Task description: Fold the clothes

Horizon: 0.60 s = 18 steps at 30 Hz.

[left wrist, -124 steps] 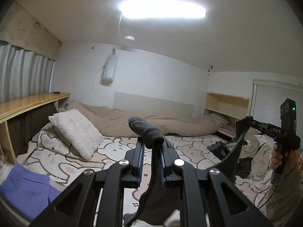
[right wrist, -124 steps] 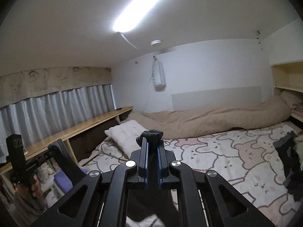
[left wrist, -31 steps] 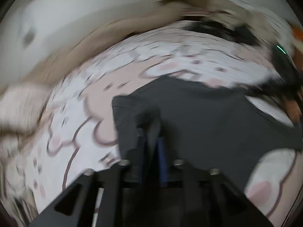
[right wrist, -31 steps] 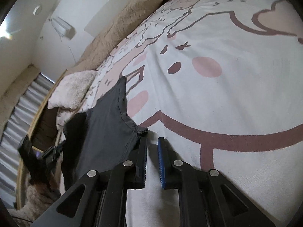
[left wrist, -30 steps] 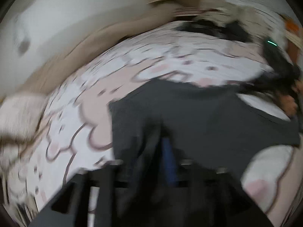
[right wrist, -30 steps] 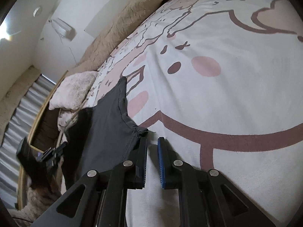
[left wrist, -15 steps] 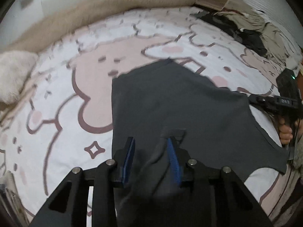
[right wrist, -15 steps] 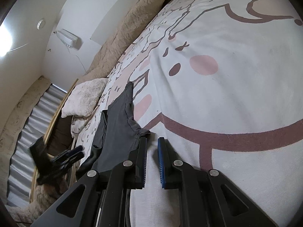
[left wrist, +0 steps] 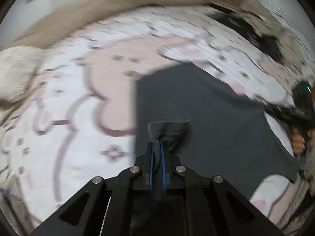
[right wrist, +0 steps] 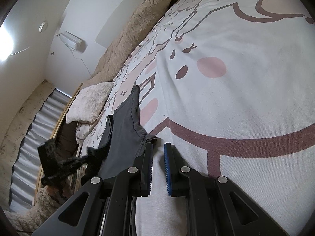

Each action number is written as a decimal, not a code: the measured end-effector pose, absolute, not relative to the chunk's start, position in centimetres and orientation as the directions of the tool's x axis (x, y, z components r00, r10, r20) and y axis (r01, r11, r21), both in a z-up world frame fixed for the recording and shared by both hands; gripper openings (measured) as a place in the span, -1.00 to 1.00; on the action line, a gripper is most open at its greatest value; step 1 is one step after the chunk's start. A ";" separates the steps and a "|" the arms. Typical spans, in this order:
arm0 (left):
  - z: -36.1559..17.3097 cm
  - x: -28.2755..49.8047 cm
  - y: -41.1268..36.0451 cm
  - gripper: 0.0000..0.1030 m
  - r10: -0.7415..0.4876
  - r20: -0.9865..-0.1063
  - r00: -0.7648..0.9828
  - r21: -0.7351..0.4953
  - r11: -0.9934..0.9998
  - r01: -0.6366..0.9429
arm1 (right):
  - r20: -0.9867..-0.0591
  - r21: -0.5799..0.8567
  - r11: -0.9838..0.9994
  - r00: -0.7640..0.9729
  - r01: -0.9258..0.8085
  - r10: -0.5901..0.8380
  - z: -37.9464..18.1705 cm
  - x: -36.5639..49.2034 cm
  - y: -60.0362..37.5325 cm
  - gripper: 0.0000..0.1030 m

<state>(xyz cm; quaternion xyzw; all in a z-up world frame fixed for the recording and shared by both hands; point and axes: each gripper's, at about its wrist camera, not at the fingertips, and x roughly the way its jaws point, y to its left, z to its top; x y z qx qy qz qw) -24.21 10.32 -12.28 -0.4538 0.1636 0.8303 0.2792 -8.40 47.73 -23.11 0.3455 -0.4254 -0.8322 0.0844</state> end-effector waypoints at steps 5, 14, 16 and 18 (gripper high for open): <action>-11.8 -27.5 5.1 -0.85 0.187 -0.817 -0.545 0.083 -0.898 -0.433 | -0.503 0.765 -0.625 -0.747 -0.152 -0.434 -23.1 -8.3 47.9 -0.78; -15.8 -29.9 -1.7 -0.70 0.045 -0.834 -0.550 0.079 -0.977 -0.200 | -0.526 0.746 -0.646 -0.737 -0.160 -0.425 -23.0 -8.4 47.6 -0.79; -14.8 -28.0 -2.8 -0.70 0.063 -0.825 -0.561 0.065 -0.977 -0.205 | -0.557 0.714 -0.680 -0.725 -0.169 -0.405 -22.2 -8.4 47.2 -0.78; -13.3 -24.9 -2.9 -0.64 0.070 -0.802 -0.593 0.105 -0.961 -0.256 | -0.596 0.653 -0.739 -0.716 -0.168 -0.363 -20.5 -8.0 46.4 -0.78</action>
